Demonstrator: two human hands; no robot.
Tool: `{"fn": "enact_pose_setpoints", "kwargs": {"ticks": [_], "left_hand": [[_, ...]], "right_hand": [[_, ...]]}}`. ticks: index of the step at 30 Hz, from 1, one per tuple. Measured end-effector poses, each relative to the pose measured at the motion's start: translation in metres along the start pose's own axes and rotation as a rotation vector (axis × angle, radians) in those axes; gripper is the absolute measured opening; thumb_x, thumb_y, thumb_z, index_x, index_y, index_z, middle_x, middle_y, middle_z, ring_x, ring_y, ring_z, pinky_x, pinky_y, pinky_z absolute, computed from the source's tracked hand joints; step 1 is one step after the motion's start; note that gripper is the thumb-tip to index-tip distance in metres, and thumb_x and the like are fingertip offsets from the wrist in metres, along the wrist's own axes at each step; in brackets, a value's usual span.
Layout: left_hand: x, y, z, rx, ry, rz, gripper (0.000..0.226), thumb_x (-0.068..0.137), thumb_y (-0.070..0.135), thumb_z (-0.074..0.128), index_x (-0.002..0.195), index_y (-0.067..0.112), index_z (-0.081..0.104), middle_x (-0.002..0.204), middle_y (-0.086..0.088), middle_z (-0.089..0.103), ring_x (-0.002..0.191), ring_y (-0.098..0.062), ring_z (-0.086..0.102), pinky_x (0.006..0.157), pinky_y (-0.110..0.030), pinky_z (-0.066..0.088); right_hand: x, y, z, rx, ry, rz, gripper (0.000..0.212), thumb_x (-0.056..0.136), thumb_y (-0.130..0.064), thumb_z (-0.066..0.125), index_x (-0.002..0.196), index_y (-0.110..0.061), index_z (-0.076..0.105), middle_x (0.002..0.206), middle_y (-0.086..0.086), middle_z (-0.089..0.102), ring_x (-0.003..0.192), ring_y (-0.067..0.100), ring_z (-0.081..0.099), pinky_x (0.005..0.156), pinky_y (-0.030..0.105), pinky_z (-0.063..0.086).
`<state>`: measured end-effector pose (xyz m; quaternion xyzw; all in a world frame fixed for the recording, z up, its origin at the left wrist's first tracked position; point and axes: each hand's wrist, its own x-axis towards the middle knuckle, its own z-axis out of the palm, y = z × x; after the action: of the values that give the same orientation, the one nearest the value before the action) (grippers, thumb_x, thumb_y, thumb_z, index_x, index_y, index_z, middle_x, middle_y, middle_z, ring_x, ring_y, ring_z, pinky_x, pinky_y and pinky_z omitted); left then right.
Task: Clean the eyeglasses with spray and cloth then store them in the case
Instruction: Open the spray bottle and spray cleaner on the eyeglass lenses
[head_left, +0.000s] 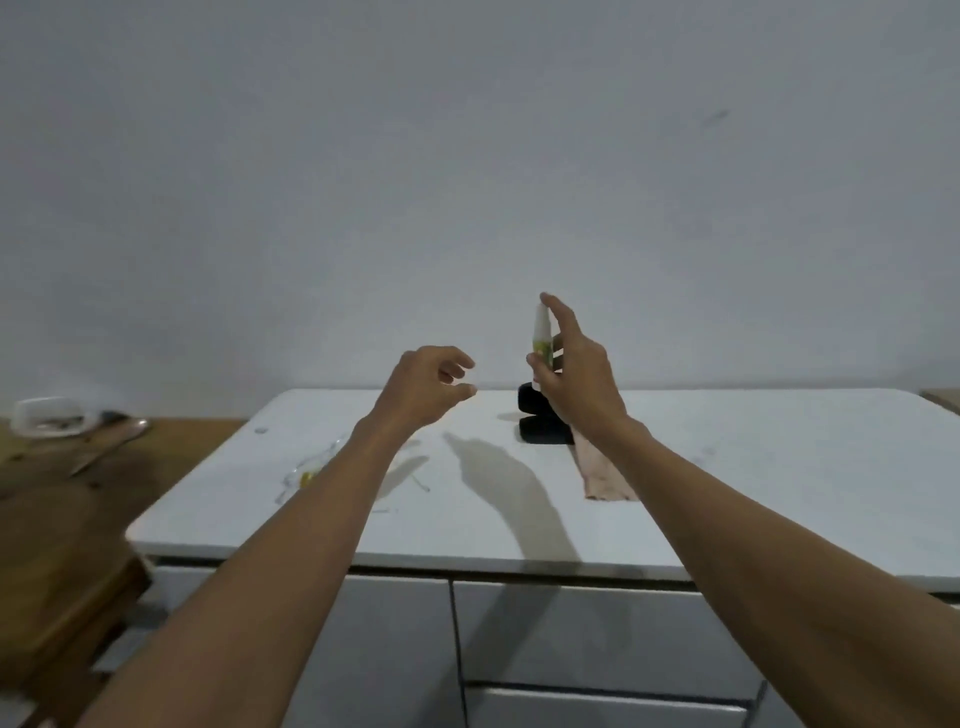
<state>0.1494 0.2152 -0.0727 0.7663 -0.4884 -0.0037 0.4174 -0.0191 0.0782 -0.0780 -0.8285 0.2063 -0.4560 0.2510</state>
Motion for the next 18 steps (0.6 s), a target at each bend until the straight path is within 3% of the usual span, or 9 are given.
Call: {"fn": "enact_pose_setpoints", "kwargs": {"ticks": [7, 13, 18], "left_hand": [[-0.079, -0.076, -0.085, 0.233, 0.096, -0.146, 0.020, 0.084, 0.028, 0.079, 0.104, 0.028, 0.076, 0.104, 0.004, 0.074, 0.099, -0.013, 0.068, 0.089, -0.034, 0.056], [-0.131, -0.110, -0.105, 0.394, 0.042, -0.221, 0.026, 0.083, 0.019, 0.065, 0.103, 0.031, 0.076, 0.111, 0.007, 0.066, 0.102, -0.013, 0.059, 0.091, -0.034, 0.051], [-0.141, -0.124, -0.105, 0.457, 0.002, -0.190, 0.028, 0.078, 0.011, 0.070, 0.101, 0.026, 0.078, 0.110, 0.002, 0.064, 0.099, -0.020, 0.063, 0.087, -0.032, 0.051]], "right_hand": [[-0.014, -0.060, 0.081, 0.090, -0.168, -0.070, 0.063, 0.096, -0.018, 0.060, 0.149, -0.039, 0.034, 0.096, 0.007, 0.066, 0.079, 0.030, 0.069, 0.079, 0.051, 0.058], [-0.019, -0.081, 0.123, 0.133, -0.242, -0.090, 0.064, 0.096, -0.017, 0.061, 0.150, -0.038, 0.032, 0.092, 0.008, 0.066, 0.077, 0.030, 0.071, 0.080, 0.051, 0.059], [-0.025, -0.084, 0.137, 0.143, -0.267, -0.078, 0.065, 0.095, -0.018, 0.060, 0.150, -0.038, 0.032, 0.093, 0.008, 0.067, 0.078, 0.030, 0.071, 0.082, 0.051, 0.058]]}}
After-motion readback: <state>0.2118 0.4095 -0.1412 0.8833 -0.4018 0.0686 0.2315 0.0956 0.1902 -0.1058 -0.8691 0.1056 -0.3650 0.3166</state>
